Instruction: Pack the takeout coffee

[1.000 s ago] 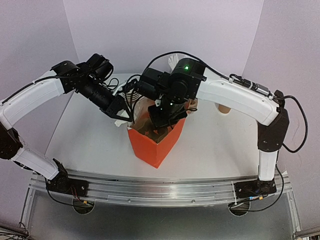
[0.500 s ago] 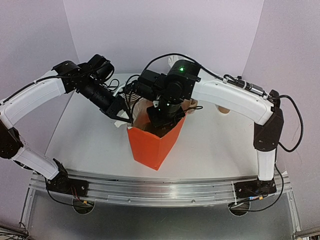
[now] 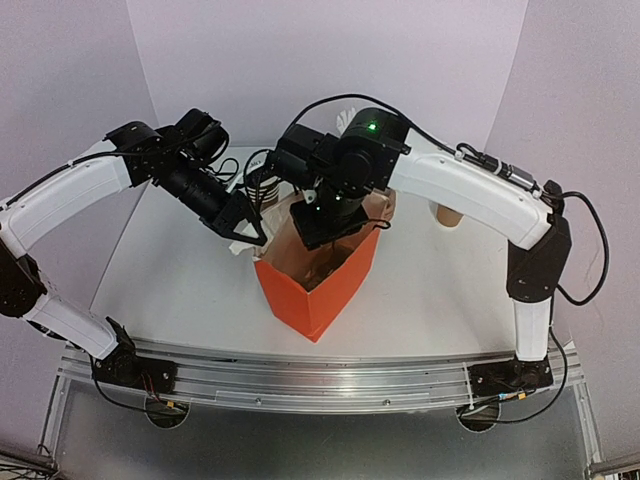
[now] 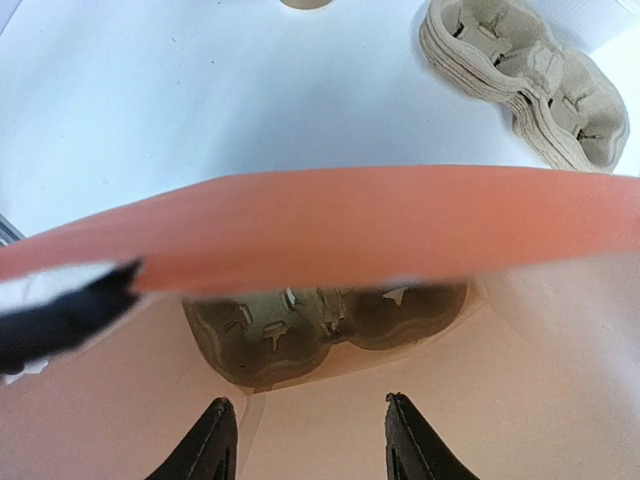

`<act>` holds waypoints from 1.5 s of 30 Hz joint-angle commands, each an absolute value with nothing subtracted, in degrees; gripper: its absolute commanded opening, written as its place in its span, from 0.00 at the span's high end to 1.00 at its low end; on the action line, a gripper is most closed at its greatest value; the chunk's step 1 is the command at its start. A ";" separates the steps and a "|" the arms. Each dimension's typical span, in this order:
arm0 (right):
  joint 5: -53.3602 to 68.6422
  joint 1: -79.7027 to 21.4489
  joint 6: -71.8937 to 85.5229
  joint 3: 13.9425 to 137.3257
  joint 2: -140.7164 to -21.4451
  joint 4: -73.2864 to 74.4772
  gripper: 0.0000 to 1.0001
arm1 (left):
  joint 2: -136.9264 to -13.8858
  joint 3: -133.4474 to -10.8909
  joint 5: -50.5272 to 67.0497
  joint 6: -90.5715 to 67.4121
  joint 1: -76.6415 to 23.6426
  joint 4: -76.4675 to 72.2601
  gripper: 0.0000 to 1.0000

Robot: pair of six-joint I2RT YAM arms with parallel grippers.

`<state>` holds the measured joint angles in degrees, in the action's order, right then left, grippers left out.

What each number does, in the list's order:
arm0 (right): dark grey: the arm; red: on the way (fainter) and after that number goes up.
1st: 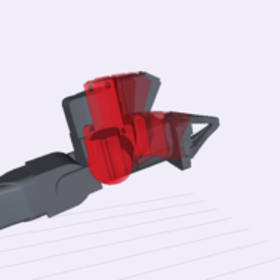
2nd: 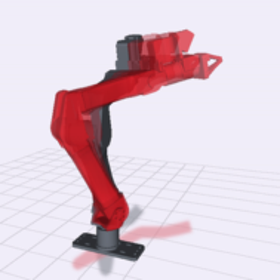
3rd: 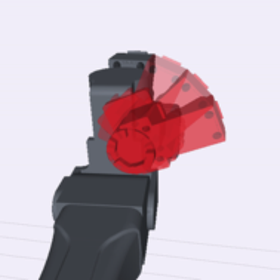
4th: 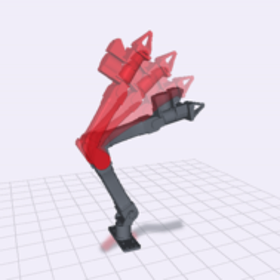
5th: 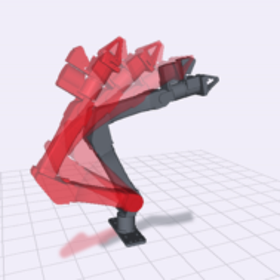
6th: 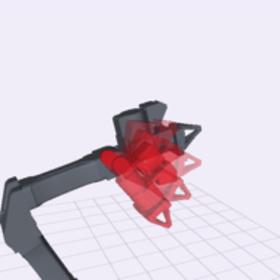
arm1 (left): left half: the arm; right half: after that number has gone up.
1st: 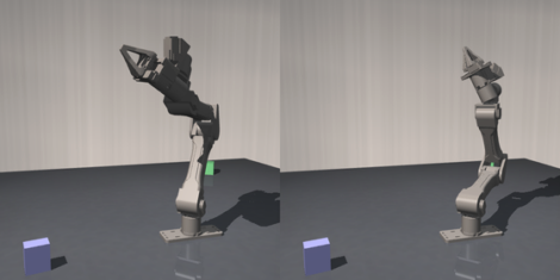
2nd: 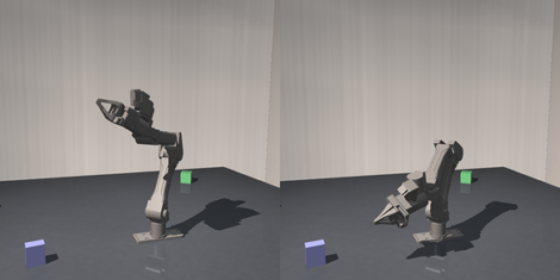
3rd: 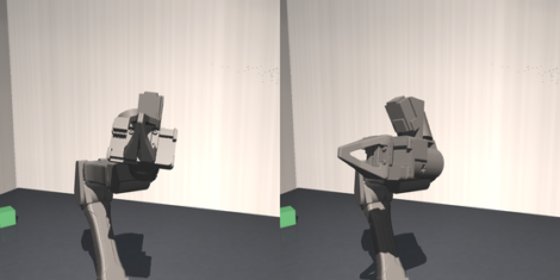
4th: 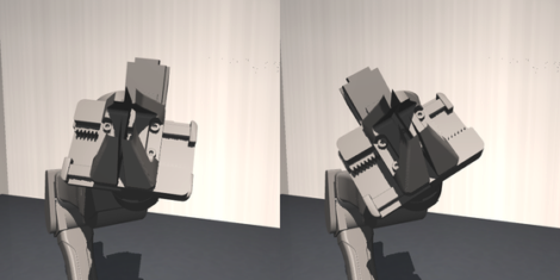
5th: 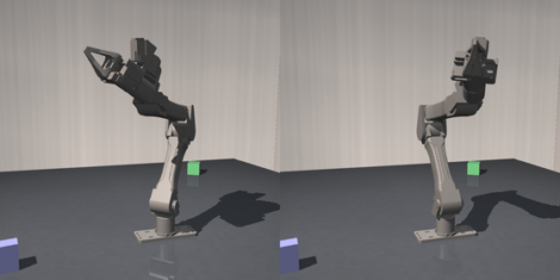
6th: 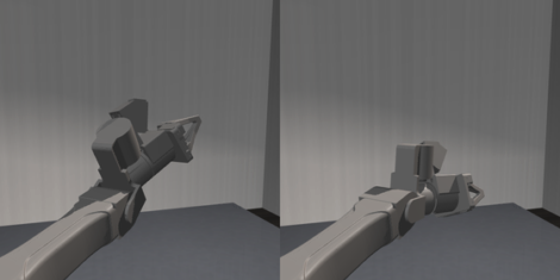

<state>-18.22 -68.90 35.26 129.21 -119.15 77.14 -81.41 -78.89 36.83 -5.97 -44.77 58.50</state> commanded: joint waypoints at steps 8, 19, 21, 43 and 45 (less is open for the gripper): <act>-6.84 -68.94 26.34 120.25 -104.37 55.40 0.54 | -81.75 -85.42 35.47 4.64 -44.63 61.84 1.00; -6.58 -68.92 25.89 109.09 -89.15 41.28 0.44 | -84.12 -91.35 32.22 19.51 -45.06 70.75 1.00; -10.64 -68.90 26.31 107.66 -87.24 40.80 0.39 | -84.57 -94.05 31.33 23.78 -46.43 73.41 1.00; -42.92 -59.85 55.15 91.44 -80.61 63.66 0.35 | -93.07 -107.51 25.57 27.86 -57.22 92.28 1.00; -40.06 -55.88 56.06 92.58 -82.61 67.77 0.36 | -93.92 -107.07 25.55 27.76 -57.22 92.83 1.00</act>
